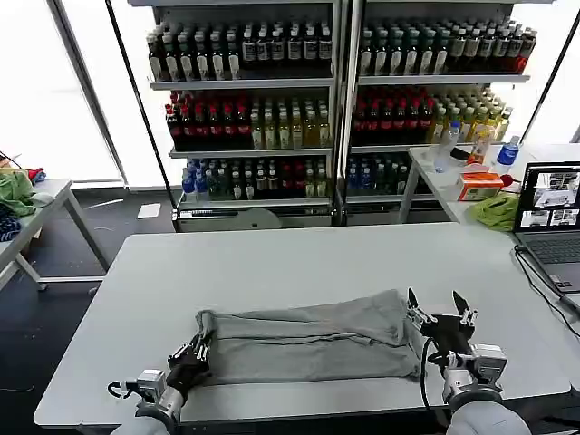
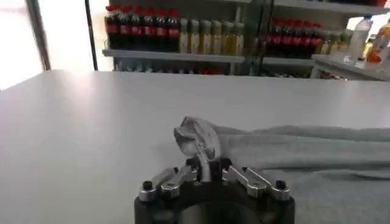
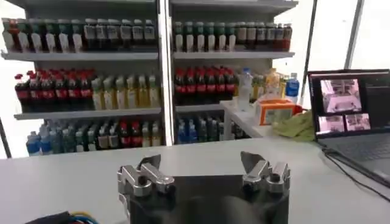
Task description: Fold and organize the clothes.
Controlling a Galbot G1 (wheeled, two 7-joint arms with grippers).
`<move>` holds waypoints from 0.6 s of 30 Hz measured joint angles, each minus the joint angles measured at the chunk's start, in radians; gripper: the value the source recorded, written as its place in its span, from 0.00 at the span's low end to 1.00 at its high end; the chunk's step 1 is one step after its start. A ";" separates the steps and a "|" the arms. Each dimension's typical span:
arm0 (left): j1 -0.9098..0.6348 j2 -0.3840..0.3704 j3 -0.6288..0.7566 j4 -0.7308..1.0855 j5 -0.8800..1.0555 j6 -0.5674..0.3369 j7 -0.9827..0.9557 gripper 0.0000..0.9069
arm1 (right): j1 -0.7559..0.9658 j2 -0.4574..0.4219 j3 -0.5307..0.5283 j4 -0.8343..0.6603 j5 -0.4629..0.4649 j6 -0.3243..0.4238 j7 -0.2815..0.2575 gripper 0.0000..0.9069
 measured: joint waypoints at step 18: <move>0.035 0.195 -0.250 0.003 -0.106 -0.019 0.011 0.00 | 0.046 -0.001 -0.028 -0.034 0.003 0.002 -0.006 1.00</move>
